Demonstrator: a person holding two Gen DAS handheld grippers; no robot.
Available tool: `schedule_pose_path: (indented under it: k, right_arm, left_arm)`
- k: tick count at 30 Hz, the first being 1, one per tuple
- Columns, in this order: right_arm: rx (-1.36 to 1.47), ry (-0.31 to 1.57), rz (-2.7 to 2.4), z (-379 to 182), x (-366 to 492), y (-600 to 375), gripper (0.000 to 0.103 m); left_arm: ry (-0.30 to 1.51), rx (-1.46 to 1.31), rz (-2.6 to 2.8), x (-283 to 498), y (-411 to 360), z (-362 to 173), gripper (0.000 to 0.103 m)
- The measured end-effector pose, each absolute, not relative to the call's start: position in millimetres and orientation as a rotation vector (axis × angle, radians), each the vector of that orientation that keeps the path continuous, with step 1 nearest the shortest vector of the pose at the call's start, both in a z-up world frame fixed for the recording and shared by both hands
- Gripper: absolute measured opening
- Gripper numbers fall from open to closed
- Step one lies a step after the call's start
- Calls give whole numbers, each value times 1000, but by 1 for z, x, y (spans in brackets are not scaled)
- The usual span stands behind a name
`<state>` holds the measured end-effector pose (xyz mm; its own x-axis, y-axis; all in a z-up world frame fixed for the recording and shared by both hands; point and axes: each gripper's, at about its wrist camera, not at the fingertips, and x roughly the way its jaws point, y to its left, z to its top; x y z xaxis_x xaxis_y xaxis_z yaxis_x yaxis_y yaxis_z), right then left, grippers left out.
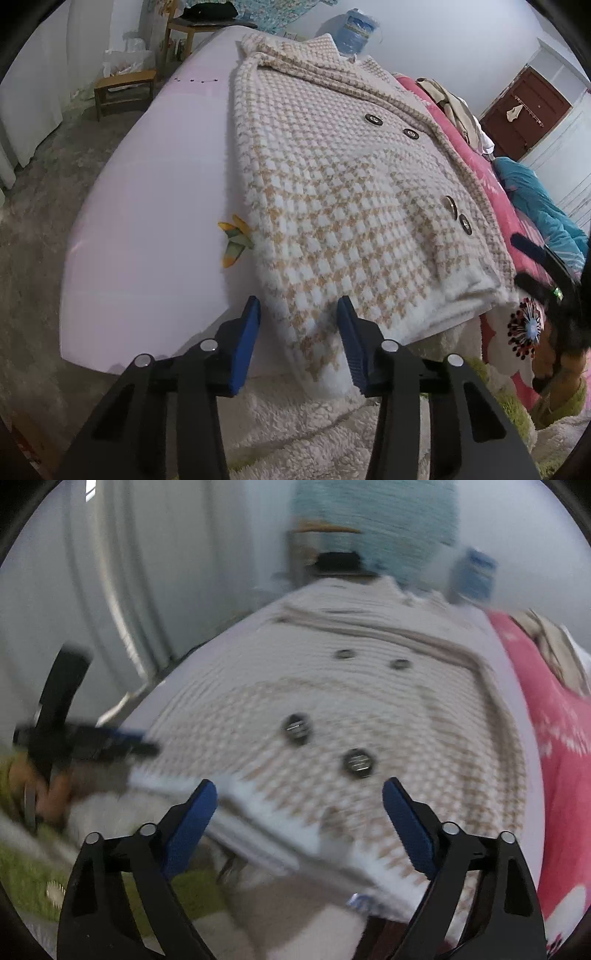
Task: Fold large clothes
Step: 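Grasp the coat hem with the right tool and lift it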
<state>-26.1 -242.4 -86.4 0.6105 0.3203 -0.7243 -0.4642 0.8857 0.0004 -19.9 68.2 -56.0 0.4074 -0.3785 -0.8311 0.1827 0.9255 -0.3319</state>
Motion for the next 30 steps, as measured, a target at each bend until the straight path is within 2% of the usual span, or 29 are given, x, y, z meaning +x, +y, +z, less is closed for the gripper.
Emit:
schedule_pose_path:
  k: [4, 9, 16, 21, 25, 30]
  right_arm:
    - [-342, 826, 478, -105, -25, -215, 69]
    - [-471, 806, 478, -117, -18, -194, 65]
    - [-666, 806, 417, -137, -19, -186, 48]
    - [-613, 805, 401, -128, -19, -195, 43]
    - [-617, 770, 388, -127, -22, -189, 33]
    - [-666, 695, 364, -130, -21, -175, 30]
  left_arm:
    - [1095, -180, -345, -18, 66, -55, 39]
    - [1091, -187, -343, -15, 66, -55, 38]
    - [1082, -194, -340, -16, 67, -56, 38]
    - [1084, -193, -341, -15, 67, -56, 38]
    - [1085, -188, -339, -16, 66, -57, 38]
    - [1091, -166, -332, -15, 64, -60, 38]
